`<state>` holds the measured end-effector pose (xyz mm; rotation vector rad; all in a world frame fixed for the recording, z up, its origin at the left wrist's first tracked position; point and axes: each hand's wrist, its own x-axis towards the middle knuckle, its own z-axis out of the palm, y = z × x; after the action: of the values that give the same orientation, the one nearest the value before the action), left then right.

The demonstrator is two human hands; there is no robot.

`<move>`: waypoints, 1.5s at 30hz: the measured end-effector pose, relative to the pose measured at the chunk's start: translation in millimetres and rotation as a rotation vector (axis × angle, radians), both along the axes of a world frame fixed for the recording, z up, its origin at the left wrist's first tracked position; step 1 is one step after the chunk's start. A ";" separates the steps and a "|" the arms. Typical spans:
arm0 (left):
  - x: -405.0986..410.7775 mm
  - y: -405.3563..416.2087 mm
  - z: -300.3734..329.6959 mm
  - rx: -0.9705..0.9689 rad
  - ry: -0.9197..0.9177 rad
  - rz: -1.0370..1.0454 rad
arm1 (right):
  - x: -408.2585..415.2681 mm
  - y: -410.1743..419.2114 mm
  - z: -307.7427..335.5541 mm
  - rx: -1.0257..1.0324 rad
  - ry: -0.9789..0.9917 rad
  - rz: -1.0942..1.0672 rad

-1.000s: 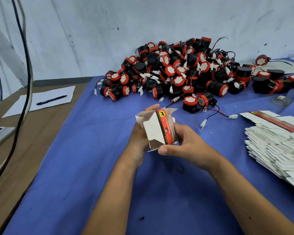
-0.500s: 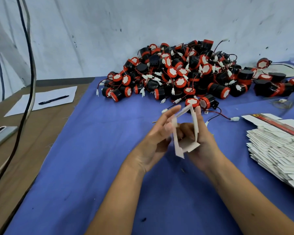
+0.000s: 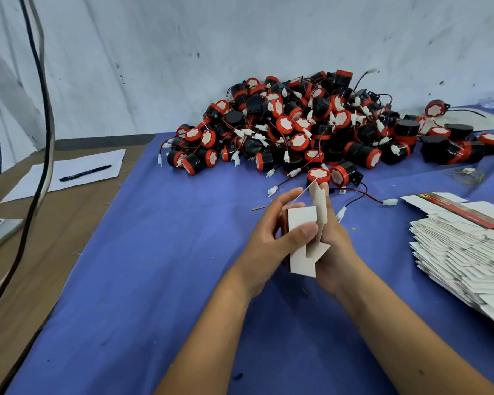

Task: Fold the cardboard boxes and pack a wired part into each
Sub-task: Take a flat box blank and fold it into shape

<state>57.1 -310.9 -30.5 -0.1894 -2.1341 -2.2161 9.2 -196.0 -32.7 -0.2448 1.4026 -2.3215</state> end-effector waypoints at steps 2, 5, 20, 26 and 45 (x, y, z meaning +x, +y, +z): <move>-0.7 0.4 1.7 0.056 0.033 0.081 | -1.8 1.2 -3.6 -0.040 0.037 0.071; 0.1 -3.7 6.3 0.198 0.002 0.185 | 2.8 -0.7 -1.7 -0.064 0.127 0.198; -1.6 -18.3 7.0 0.390 -0.092 0.252 | 5.8 -0.4 -5.2 0.165 0.451 0.346; -7.2 -16.6 3.2 0.268 0.107 0.494 | 5.2 -6.5 -6.6 0.118 0.374 0.113; -18.5 -14.5 -10.4 0.297 0.139 0.616 | 20.8 -18.8 -18.1 0.520 0.587 0.101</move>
<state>38.6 -325.5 -40.8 0.2825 -1.4922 -2.0238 29.9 -214.8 -50.8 -0.8571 2.1476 -1.7826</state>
